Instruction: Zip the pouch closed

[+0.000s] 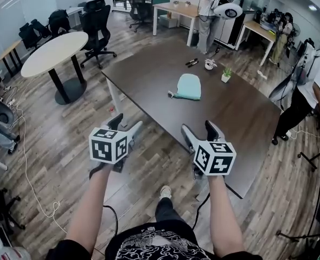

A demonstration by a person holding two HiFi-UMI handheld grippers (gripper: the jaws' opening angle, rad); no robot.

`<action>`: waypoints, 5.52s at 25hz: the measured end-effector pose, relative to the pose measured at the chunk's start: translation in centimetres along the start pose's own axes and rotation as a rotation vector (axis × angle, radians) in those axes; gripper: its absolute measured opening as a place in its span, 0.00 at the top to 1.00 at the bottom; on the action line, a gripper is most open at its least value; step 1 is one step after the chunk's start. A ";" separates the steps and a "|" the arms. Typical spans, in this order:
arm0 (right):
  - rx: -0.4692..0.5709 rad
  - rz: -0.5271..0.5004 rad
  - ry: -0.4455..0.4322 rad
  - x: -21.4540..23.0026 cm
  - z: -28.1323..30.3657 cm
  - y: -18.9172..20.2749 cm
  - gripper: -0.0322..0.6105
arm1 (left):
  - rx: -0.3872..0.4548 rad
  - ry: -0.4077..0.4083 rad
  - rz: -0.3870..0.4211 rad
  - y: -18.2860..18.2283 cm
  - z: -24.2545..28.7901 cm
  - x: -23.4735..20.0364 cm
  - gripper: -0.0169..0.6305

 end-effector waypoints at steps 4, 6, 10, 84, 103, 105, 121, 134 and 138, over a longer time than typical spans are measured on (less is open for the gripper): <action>-0.013 0.000 0.004 2.9 3.4 -0.8 0.37 | -0.009 0.002 0.001 -1.6 4.5 -0.6 0.50; -0.020 0.004 0.005 4.4 5.0 -1.3 0.37 | -0.015 0.006 0.000 -2.3 6.6 -0.7 0.50; -0.021 0.012 0.014 7.2 7.8 -2.8 0.37 | -0.023 0.012 -0.002 -3.8 10.4 -0.9 0.50; 0.035 0.201 0.653 19.4 21.0 -5.1 0.38 | -0.122 0.657 0.264 -13.3 42.8 -0.5 0.50; -0.030 0.286 0.689 15.7 25.7 -0.6 0.43 | -0.268 0.868 0.460 -6.8 43.9 -1.0 0.50; -0.038 0.298 0.684 15.5 26.2 0.1 0.43 | -0.293 0.882 0.494 -5.6 44.1 -0.9 0.50; -0.095 0.367 0.643 14.5 28.4 3.9 0.48 | -0.431 0.992 0.712 1.2 44.0 0.1 0.50; -0.122 0.405 0.654 13.6 27.7 6.1 0.50 | -0.488 1.041 0.789 4.3 44.2 0.8 0.67; -0.129 0.412 0.664 13.7 27.2 6.3 0.50 | -0.492 1.040 0.791 4.6 44.3 1.0 0.80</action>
Point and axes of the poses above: the fingertips, and each gripper's own axes: z forward along the fingers, x to its right, y out of its underside, the point moved 4 cm from there along -z, backward along the fingers, and after that the axes turned 6 degrees about -y, right-handed, at the moved point
